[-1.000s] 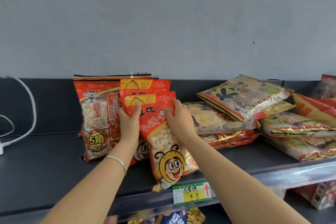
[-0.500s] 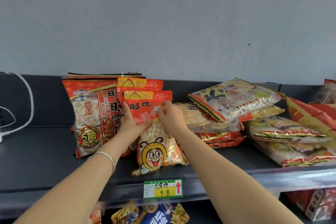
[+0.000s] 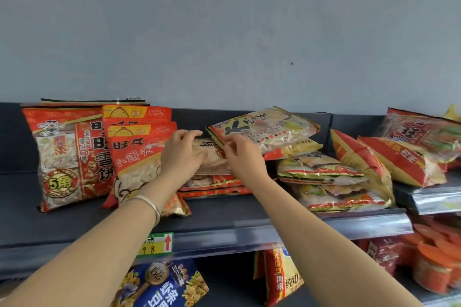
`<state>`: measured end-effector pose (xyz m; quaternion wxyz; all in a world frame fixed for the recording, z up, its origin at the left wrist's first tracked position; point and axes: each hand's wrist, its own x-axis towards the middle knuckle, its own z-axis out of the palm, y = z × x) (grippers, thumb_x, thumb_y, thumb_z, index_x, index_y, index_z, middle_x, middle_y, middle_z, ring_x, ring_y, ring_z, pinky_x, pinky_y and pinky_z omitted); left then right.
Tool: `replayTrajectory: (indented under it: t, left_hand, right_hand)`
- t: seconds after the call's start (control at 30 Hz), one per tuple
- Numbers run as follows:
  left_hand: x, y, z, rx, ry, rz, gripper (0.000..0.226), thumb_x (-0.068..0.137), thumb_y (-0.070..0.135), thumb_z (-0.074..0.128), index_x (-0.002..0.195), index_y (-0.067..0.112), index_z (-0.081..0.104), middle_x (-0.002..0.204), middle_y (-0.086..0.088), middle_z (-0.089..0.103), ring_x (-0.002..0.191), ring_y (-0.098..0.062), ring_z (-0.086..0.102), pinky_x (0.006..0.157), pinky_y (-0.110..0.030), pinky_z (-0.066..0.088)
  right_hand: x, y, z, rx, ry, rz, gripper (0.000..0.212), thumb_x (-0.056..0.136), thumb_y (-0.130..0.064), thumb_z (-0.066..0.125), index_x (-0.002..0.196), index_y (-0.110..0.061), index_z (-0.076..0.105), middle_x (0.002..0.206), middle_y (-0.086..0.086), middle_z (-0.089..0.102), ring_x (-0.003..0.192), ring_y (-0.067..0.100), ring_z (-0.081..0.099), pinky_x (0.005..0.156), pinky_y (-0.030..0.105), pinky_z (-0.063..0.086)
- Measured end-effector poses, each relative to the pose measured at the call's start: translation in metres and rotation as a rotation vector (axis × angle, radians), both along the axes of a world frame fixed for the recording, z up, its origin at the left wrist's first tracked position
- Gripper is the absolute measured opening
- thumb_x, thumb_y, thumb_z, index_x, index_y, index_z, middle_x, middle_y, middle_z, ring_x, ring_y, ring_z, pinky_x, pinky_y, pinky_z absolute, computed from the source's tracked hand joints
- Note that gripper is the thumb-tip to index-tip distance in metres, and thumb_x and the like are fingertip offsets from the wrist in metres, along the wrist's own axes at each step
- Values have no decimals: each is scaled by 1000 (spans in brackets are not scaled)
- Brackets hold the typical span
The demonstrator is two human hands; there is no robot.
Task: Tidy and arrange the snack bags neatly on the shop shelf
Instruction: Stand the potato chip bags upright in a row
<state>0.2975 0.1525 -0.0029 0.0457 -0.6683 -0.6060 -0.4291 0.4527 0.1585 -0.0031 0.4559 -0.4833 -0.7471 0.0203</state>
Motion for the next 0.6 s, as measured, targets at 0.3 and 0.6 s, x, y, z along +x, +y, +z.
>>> replayTrajectory:
  t: [0.3,0.6]
  left_hand:
    - [77,13,-4,22,272,-223,53,89,33,60,138,23,43,140,-2,42,131,-20,36,105,-34,32]
    - [124,52,6,90,541,-155,65,88,44,56,144,34,25,148,2,30,137,-23,29,109,-43,25]
  right_hand:
    - [89,8,-2,-22,27,-287,27,97,-26,48,120,-18,58,111,0,64,93,18,61,71,35,54]
    - [146,34,-5,-250,127,-479,48,94,-24,50,140,-16,39,142,14,37,104,31,60,88,43,53]
